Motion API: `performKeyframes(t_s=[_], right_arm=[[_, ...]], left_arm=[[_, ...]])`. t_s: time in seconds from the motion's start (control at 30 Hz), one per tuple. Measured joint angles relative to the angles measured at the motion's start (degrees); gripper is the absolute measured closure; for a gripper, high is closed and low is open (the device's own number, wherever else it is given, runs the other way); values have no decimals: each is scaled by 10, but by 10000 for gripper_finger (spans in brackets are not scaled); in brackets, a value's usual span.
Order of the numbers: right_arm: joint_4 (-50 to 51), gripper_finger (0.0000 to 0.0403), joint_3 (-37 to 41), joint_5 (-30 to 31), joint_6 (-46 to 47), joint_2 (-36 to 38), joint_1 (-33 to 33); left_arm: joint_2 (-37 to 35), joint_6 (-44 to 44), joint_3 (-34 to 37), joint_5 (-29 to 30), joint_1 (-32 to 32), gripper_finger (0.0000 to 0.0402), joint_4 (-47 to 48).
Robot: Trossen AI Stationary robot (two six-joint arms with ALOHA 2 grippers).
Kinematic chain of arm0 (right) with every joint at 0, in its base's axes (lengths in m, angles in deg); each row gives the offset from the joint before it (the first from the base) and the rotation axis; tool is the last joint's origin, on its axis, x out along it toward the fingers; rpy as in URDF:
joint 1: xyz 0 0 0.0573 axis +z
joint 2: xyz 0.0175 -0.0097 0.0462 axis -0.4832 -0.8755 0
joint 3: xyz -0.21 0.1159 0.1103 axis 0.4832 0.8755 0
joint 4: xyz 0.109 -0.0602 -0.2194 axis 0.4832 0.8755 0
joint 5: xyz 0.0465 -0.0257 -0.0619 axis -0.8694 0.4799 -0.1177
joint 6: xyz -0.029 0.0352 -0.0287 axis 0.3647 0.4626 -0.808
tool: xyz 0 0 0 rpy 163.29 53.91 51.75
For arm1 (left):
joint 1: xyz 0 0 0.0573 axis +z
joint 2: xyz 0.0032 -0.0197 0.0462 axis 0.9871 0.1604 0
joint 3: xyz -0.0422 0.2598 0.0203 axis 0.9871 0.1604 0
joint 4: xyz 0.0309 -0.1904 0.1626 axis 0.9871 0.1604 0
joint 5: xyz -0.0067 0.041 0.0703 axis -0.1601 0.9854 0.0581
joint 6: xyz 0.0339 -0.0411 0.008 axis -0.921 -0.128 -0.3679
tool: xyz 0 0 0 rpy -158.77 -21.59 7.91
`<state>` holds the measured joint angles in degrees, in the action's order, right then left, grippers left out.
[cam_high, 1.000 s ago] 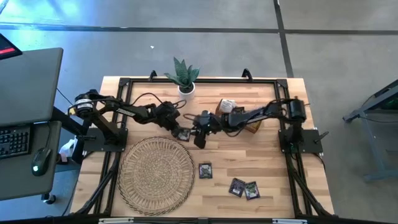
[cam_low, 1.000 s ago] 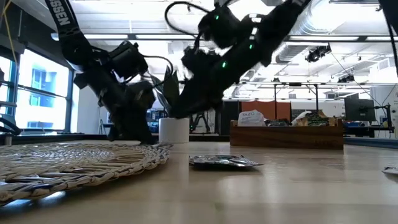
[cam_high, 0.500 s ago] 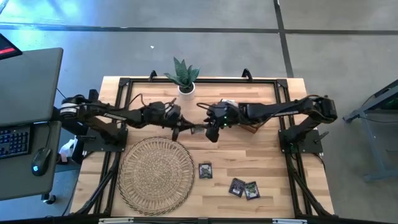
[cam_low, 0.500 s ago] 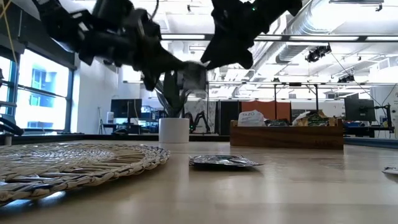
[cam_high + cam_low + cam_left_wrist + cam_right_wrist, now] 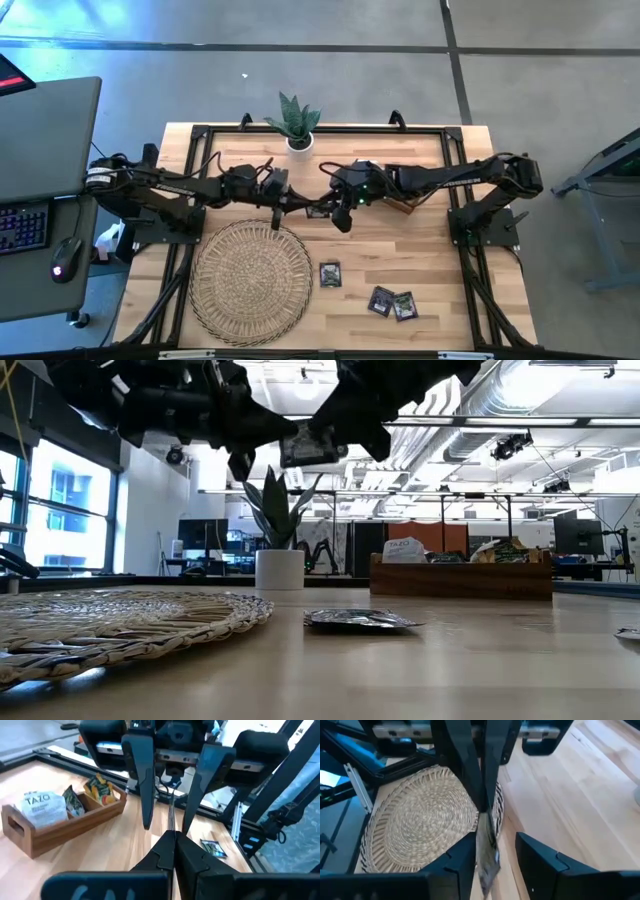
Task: Pick & Place Tea
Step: Put the black tea bag into the middle section of the wooden organizer
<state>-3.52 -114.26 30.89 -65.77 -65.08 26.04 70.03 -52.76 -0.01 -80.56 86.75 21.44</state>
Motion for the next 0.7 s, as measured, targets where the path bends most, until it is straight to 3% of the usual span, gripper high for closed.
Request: performKeyframes(t_s=[0.2, 0.43, 0.7], right_arm=[[-10, 304, 0, 0, 0, 0, 0], [-6, 390, 0, 3, -9, 0, 0], [1, 398, 0, 4, -15, 0, 0]], left_arm=[[0, 1, 0, 27, 0, 401, 37], [0, 1, 0, 41, 0, 401, 39], [0, 0, 0, 42, 0, 399, 26]])
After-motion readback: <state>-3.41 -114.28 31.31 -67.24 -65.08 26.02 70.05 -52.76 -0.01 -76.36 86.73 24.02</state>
